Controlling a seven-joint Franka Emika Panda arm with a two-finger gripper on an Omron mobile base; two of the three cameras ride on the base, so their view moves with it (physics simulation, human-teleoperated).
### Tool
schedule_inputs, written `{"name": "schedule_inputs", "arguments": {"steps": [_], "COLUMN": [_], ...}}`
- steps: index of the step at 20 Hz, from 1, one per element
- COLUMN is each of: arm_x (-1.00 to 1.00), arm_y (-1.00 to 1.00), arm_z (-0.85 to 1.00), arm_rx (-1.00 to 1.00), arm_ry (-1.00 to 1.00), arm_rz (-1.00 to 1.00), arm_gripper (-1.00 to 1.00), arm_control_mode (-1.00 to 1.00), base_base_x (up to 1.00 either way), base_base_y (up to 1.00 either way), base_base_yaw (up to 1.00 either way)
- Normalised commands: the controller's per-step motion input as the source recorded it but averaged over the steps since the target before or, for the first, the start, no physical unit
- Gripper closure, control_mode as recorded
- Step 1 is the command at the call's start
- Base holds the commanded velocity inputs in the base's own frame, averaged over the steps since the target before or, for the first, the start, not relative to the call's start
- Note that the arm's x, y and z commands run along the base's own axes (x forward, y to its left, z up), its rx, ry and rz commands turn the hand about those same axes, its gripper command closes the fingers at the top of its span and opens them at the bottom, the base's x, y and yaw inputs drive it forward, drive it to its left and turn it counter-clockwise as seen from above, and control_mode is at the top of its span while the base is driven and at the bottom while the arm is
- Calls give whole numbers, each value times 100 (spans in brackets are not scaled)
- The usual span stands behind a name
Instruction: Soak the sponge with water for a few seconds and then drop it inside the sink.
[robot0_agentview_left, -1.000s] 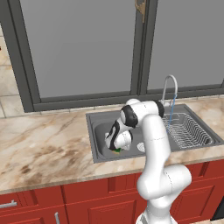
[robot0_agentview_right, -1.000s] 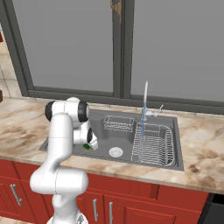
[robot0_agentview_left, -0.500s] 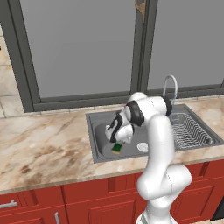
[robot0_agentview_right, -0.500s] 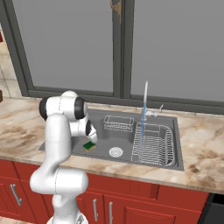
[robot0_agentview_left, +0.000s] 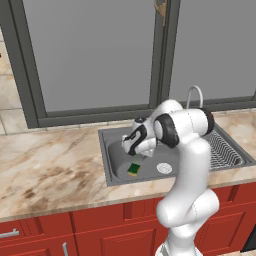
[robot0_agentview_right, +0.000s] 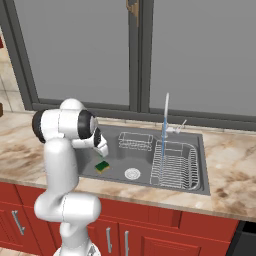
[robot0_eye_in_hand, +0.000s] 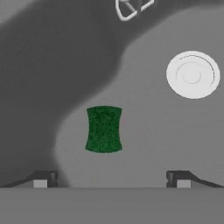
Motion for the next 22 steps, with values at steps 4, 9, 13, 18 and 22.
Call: {"name": "schedule_inputs", "arguments": {"steps": [4,9,13,18,22], "arm_x": [-34,-30,-39,-42,-40], "arm_y": [3,14,17,7,3], "arm_z": [74,77,77,72,68], "arm_rx": [0,0,0,0,0], "arm_ry": [1,3,6,5,2], "arm_rz": [1,1,2,4,4], "arm_gripper": [-100,-100,-100,-100,-100], "arm_control_mode": [-100,-100,-100,-100,-100], "base_base_x": [0,0,0,0,0], "base_base_y": [0,0,0,0,0], "base_base_yaw": [0,0,0,0,0]}}
